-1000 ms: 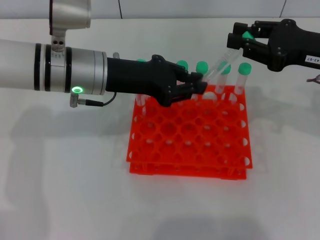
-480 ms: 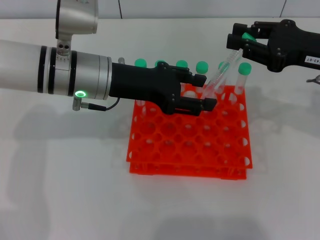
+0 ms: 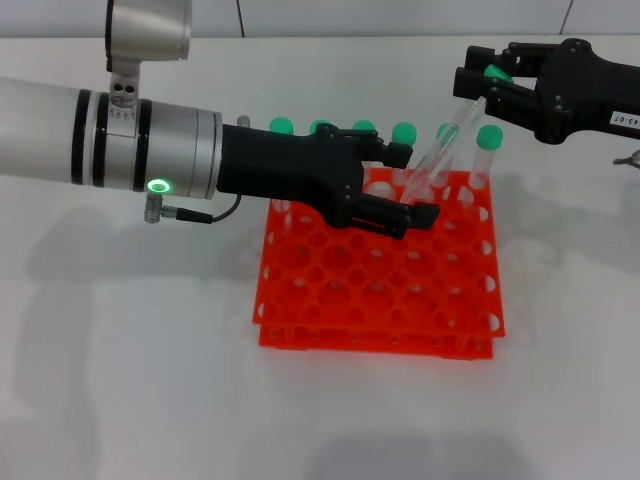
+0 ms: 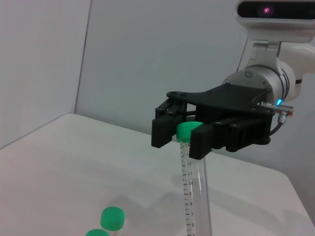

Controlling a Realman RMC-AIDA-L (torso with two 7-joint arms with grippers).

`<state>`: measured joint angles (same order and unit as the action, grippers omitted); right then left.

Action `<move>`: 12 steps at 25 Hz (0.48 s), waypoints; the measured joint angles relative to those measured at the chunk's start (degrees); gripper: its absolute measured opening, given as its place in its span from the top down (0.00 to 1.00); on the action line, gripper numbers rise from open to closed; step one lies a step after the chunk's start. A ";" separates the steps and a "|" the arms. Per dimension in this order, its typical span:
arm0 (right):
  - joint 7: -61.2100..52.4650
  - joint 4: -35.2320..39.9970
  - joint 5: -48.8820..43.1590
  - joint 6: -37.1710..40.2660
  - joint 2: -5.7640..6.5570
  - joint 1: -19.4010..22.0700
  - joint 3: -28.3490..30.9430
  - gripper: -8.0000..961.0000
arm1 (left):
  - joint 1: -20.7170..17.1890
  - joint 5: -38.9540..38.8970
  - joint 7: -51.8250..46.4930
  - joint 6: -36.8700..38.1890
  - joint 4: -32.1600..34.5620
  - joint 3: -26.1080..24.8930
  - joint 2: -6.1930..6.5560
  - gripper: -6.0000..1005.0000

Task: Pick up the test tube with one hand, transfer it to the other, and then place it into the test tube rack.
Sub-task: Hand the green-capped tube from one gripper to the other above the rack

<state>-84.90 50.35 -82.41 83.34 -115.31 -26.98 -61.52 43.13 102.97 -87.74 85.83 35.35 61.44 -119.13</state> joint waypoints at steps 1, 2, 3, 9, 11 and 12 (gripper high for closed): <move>0.00 0.00 0.01 0.00 0.00 0.00 0.00 0.70 | -0.03 0.11 -0.09 0.00 0.16 0.00 0.01 0.12; 0.00 0.00 0.02 0.00 0.00 0.01 0.00 0.70 | -0.07 0.24 -0.18 0.00 0.29 0.00 0.01 0.12; 0.00 0.00 0.02 0.00 -0.01 0.03 0.00 0.70 | -0.08 0.35 -0.26 -0.01 0.42 0.00 0.01 0.12; 0.00 0.00 0.06 0.03 -0.07 0.29 0.01 0.70 | -0.96 1.08 -2.21 0.07 3.23 -0.01 0.04 0.11; 0.00 0.00 0.06 0.04 -0.09 0.33 0.01 0.70 | -2.24 1.59 -3.76 0.45 6.42 0.08 0.02 0.11; 0.00 0.00 0.06 0.04 -0.09 0.36 0.00 0.70 | -2.56 1.65 -4.19 0.64 7.31 0.09 0.02 0.11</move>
<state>-84.90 50.36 -82.35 83.38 -115.40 -26.63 -61.52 40.57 104.63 -91.93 86.46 42.65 61.53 -119.11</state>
